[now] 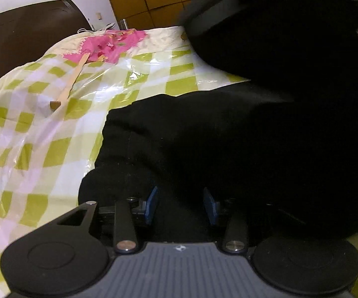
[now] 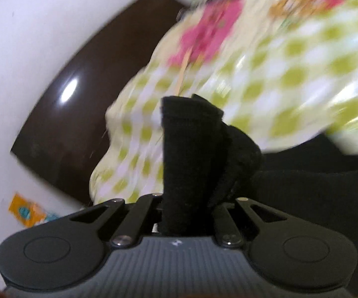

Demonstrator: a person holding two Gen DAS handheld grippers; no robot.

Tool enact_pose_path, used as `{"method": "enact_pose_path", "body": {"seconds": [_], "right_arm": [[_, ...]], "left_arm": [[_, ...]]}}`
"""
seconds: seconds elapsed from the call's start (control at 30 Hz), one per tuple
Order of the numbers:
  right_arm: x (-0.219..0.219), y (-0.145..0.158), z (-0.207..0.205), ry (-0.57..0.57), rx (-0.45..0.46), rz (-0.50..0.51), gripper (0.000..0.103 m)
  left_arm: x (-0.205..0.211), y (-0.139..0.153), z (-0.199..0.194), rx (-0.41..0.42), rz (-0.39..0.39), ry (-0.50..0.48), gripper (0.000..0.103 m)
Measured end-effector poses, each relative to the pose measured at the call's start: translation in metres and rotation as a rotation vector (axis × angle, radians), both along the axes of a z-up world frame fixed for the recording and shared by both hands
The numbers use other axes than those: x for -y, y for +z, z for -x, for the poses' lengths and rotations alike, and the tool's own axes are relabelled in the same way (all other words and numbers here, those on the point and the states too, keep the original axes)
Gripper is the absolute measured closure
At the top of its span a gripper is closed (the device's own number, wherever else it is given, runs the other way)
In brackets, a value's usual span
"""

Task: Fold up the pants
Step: 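Fold the pants end over toward the left gripper with the right gripper and release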

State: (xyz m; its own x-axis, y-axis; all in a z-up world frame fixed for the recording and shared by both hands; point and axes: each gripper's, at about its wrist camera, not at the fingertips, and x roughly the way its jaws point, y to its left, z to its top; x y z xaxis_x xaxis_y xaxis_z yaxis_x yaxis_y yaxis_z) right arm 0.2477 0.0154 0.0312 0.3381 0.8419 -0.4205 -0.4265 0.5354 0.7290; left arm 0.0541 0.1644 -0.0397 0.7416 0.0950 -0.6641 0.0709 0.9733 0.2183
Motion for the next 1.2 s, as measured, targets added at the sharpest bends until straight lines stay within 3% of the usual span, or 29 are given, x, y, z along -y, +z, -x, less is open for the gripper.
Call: {"method": "enact_pose_path", "body": {"seconds": [0.07,0.17,0.23,0.33,0.57,0.7,0.8,0.9,0.97,1.07,1.2], "right_arm": [[-0.047,-0.010,0.003,0.046,0.046,0.073,0.096],[-0.107,-0.029,0.009,0.119,0.216,0.333,0.093],[-0.118,-0.037,0.016,0.170,0.228,0.380,0.086],[-0.112,-0.039,0.026,0.209,0.233,0.381,0.071],[-0.103,-0.019,0.034,0.210,0.250,0.354,0.057],[-0.084,-0.009,0.037,0.227,0.183,0.255,0.052],[-0.067,0.000,0.034,0.239,0.187,0.208,0.044],[-0.068,0.006,0.012,0.299,0.291,0.312,0.030],[-0.079,0.001,-0.009,0.367,0.347,0.391,0.030],[-0.098,-0.013,-0.040,0.471,0.331,0.426,0.030],[-0.120,-0.036,-0.064,0.601,0.239,0.419,0.030]], "left_arm": [[-0.004,-0.003,0.002,0.006,0.025,0.005,0.051],[-0.013,-0.005,0.002,0.021,0.070,-0.002,0.050],[-0.018,-0.005,0.005,0.031,0.092,-0.011,0.050],[-0.021,-0.004,0.007,0.041,0.109,-0.017,0.050],[-0.039,0.010,0.023,0.032,0.186,-0.007,0.047],[-0.048,0.018,0.034,0.011,0.194,-0.010,0.047],[-0.057,0.025,0.038,-0.002,0.259,0.011,0.045],[-0.069,0.024,0.031,-0.013,0.354,0.056,0.044],[-0.074,0.022,0.029,-0.020,0.413,0.087,0.044],[-0.082,0.022,0.032,-0.018,0.469,0.120,0.044],[-0.084,0.024,0.035,-0.034,0.493,0.139,0.044]]}}
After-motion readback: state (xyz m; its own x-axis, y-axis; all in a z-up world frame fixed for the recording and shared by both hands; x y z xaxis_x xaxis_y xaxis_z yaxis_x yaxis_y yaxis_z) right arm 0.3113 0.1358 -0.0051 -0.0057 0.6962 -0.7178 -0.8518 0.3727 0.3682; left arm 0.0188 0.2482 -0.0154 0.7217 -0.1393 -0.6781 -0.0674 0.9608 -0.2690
